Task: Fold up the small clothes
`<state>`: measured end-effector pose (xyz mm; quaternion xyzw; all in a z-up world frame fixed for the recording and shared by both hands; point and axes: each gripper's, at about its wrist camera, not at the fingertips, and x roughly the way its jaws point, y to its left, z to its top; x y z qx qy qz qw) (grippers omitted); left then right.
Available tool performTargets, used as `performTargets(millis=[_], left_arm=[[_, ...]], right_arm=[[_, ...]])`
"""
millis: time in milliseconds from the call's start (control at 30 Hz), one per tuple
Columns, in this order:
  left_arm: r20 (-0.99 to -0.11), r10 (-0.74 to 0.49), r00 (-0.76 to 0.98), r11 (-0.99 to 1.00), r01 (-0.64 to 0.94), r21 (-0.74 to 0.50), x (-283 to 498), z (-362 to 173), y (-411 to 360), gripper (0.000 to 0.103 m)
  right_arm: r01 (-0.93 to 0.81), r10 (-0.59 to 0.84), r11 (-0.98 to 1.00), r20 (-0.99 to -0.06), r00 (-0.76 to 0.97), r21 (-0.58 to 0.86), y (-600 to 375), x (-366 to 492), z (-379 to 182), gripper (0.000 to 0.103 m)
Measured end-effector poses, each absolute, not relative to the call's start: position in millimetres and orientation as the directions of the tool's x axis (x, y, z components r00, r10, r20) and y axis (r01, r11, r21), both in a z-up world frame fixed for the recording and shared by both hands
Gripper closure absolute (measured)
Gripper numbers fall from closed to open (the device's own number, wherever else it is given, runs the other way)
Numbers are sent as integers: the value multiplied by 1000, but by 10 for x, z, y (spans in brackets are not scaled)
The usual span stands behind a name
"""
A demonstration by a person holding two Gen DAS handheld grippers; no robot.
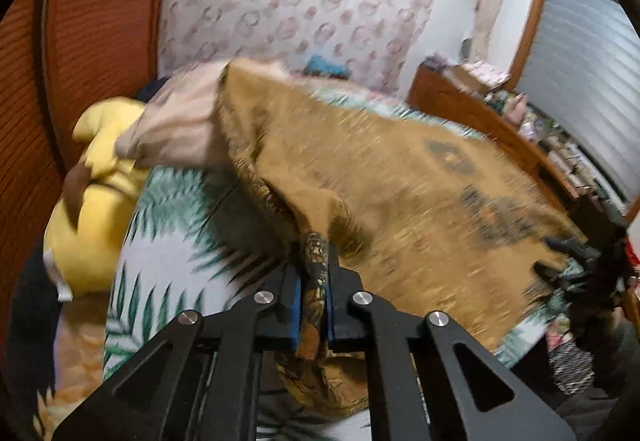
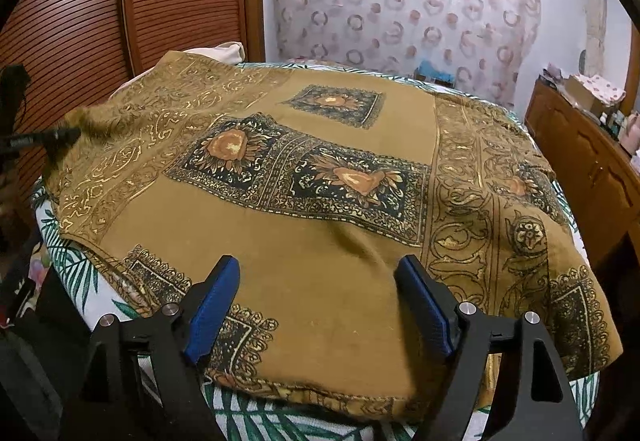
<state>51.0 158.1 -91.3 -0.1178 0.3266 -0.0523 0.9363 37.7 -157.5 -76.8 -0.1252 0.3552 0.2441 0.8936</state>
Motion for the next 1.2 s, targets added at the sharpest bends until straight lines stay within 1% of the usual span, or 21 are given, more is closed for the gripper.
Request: performTargets(millis=[100,300,433,667,967,1067,1200], left_arm=[[-557,-217,801,963,82,-258,570,-644,1400,94],[-499,-317,806,945,224,-238,842,-226,852,94],[-482,-391,784,920,317,-231,1065,-49,476,94],[-442,-492,750,868,460,-184,1306,349,-195,94],[-430,-575,696,802,583,-129,1347,688,-769,94],[-445,-589,674,785,609,-117,1375,709,-956,94],[-487,-576,657,786,609,-108,1453,618,-1103,94]], right_arm=[[-504,351,864,-697,625,-17,-1708,395,-698,20],[-442,338,897,-666,665,14,-2113,309,-495,20],[-406,317,914,-659,682,20,-2352,236,-412,20],[-361,302,931,-651,696,47,-2585,146,-365,20],[-332,299,941,-622,723,67,-2804,-42,-287,20],[-324,298,943,-616,729,73,-2848,-49,-281,20],[-318,302,944,-612,731,85,-2884,-47,-288,20]])
